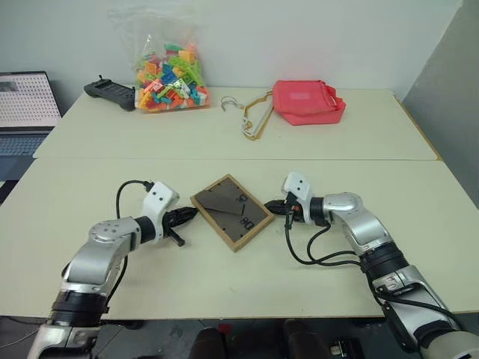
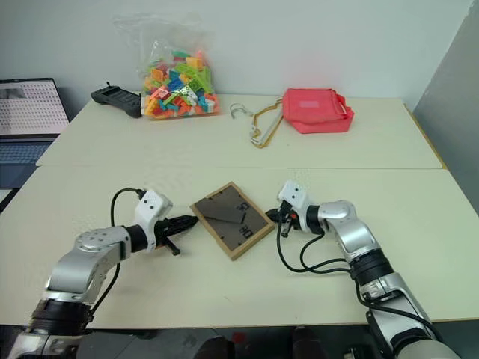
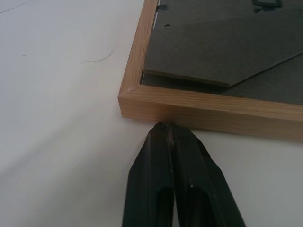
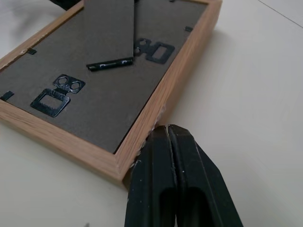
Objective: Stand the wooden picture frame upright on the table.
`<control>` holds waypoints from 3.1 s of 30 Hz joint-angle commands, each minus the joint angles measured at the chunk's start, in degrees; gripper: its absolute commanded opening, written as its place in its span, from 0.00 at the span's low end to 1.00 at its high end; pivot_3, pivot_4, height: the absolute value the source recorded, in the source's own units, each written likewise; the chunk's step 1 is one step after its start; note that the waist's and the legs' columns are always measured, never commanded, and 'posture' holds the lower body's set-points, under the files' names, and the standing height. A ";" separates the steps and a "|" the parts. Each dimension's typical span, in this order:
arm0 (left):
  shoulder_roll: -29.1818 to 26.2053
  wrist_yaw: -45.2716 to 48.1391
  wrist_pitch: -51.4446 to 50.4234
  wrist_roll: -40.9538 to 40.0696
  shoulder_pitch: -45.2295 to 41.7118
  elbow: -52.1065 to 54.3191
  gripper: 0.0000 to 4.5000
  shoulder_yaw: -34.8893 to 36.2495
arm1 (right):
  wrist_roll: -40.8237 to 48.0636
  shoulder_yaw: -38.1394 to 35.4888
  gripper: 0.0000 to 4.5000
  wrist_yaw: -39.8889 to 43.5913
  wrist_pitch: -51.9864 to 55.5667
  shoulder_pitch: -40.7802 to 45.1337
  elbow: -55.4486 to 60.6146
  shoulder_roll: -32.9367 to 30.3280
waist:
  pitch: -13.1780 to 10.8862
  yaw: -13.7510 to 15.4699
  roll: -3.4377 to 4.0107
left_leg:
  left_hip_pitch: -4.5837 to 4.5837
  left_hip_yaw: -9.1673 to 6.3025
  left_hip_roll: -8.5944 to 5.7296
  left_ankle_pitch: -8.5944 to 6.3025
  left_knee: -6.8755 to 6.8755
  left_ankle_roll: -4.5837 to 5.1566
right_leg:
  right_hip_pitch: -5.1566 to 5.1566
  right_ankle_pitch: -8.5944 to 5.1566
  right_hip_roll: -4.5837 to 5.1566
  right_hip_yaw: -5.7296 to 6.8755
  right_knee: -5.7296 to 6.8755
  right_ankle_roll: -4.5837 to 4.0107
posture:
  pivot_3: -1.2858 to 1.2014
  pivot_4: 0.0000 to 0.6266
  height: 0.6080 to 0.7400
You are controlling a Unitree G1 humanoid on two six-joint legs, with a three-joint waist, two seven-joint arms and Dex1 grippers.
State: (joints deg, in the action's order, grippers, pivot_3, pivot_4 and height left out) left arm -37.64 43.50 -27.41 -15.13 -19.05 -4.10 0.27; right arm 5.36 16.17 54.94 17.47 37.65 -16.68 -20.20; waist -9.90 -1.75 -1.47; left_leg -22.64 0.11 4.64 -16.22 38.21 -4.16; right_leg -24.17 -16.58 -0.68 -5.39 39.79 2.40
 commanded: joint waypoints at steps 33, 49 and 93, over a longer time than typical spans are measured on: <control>-3.52 12.94 -45.60 -35.24 5.55 12.23 0.62 13.71 | -2.76 -2.88 0.00 -3.77 2.63 -2.46 3.13 -7.87 | 0.02 -0.60 -0.03 | -0.04 -0.10 0.00 -0.02 0.18 0.03 | 0.03 -0.03 -0.02 0.02 0.07 0.00 | 0.52 0.24 1.00; 12.95 -2.52 -60.94 -38.33 4.93 5.94 0.99 14.87 | -1.79 0.38 0.00 -5.79 10.11 -6.85 12.86 -1.15 | 0.55 -1.15 0.22 | 0.28 -0.09 0.00 0.00 0.00 0.00 | 0.22 -0.09 -0.02 -0.03 0.11 -0.10 | 0.52 0.24 1.00; 8.03 -9.53 -58.53 -50.10 -9.23 9.47 0.34 22.93 | 26.20 -14.12 0.56 -1.68 30.05 8.61 22.51 -0.55 | 0.61 -0.25 0.37 | 0.61 -0.36 -0.05 -0.03 -0.33 0.01 | 0.87 -0.09 0.05 0.29 -0.71 -0.07 | 0.52 0.24 1.00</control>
State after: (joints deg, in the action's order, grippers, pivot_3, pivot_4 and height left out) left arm -28.37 31.38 -88.15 -65.09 -26.78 4.65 24.80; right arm 30.02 0.85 52.94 47.55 43.30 4.02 -22.24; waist -9.29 -2.00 -1.10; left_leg -22.04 -0.25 4.60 -16.25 37.88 -4.15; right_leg -23.30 -16.67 -0.63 -5.09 39.08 2.32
